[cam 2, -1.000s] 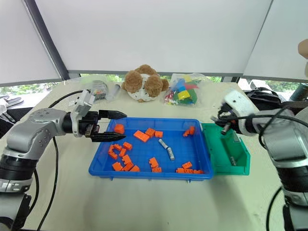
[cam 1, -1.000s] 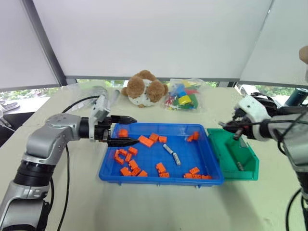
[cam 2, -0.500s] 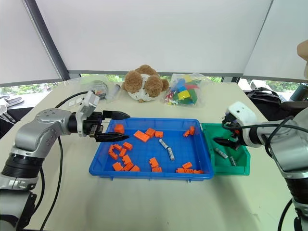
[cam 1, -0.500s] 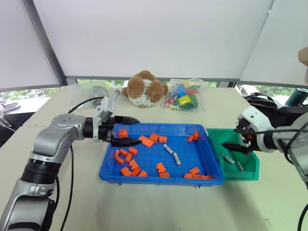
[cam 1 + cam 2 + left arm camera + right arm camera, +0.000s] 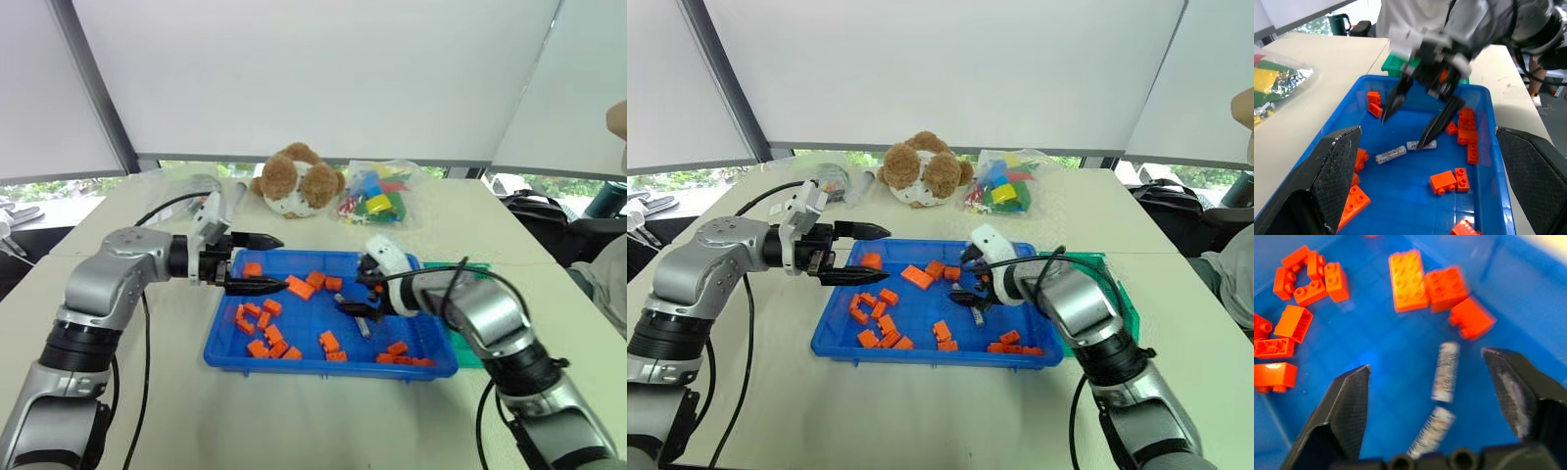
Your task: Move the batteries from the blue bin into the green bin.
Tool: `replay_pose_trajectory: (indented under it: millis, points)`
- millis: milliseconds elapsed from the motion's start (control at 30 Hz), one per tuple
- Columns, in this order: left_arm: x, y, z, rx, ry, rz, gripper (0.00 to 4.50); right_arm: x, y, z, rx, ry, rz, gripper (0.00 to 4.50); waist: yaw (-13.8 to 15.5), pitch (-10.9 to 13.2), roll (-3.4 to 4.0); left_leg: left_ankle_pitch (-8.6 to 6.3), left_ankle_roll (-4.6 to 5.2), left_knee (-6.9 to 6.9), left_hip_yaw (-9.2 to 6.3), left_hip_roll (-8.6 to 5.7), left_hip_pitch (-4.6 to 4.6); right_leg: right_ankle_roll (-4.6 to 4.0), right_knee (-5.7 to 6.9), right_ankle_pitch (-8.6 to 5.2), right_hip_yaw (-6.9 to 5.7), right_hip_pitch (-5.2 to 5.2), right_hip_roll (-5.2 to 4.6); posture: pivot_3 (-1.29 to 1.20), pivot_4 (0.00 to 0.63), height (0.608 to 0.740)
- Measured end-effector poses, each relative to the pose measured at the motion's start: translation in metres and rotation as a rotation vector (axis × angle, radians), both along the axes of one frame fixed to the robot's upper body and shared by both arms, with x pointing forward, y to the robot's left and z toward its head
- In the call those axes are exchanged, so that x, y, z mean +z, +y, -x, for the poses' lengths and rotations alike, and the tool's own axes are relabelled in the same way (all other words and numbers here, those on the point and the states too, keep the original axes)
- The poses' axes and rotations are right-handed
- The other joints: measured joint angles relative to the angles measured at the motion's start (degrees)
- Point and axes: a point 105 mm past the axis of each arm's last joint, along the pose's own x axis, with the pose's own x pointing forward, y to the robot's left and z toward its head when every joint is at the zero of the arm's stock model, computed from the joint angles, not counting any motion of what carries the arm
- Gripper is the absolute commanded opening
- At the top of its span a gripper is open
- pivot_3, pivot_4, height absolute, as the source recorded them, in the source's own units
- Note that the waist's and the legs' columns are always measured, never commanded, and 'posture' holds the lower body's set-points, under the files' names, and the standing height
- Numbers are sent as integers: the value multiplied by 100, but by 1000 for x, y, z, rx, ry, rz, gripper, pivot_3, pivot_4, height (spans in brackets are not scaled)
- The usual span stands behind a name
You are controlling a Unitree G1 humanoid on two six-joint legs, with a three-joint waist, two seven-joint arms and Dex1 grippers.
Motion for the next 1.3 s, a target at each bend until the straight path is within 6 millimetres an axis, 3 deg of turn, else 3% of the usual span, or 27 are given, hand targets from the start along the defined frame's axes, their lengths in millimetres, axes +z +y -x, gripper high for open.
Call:
replay_pose_trajectory:
  millis: [167,333,533,600,800,900,967,1100,1200,1300]
  points:
    - [1,0,1,3,-2,-7,4500,-23,-1,-11,-90,49,44,3928,0,0,0,0,0,0,-1,0,0,0,0,0,0,0,0,0,150,733]
    - [2,0,1,11,-5,-7,4500,-32,1,-17,-144,57,54,3928,-20,0,0,0,0,-2,-2,0,0,0,0,0,-1,0,1,0,150,733]
    - [2,-1,1,11,-9,-7,4500,-33,5,-18,-142,54,45,1205,-21,0,0,0,0,-2,-2,0,1,0,1,0,-1,0,1,0,150,733]
    - [2,-1,1,12,-9,-7,4500,-33,5,-18,-142,53,45,60,-16,0,0,0,0,-2,-2,0,0,0,1,0,-1,0,1,0,150,733]
    - [2,-2,1,10,-9,-5,4500,-27,-3,-16,-142,30,84,14,-7,1,1,0,0,-2,-1,0,-2,0,0,0,0,-1,-1,0,150,733]
    - [2,-2,1,11,-8,-4,4500,4,-28,-17,-189,-63,106,14,12,1,2,0,0,-2,0,-1,-5,0,-2,0,0,-3,-2,0,150,733]
    - [1,-2,1,11,-7,-2,4500,35,-53,-17,-249,-145,100,14,12,1,1,-1,1,-2,-1,-1,-4,0,-2,0,-1,-2,-2,0,150,733]
    - [-2,-2,2,9,3,2,4500,71,-119,-6,-411,-231,157,14,24,1,1,-2,3,-3,-1,-1,-4,0,-6,0,0,-1,-2,0,150,733]
    - [-4,-3,1,7,9,8,4500,67,-164,9,-517,-197,227,14,15,0,0,-2,4,-4,0,-1,-2,0,-10,0,1,1,0,0,150,733]
    - [-5,-5,1,-4,11,16,4500,44,-184,23,-546,-109,266,14,-32,0,1,-2,4,-4,1,0,2,0,-10,0,7,1,4,0,150,733]
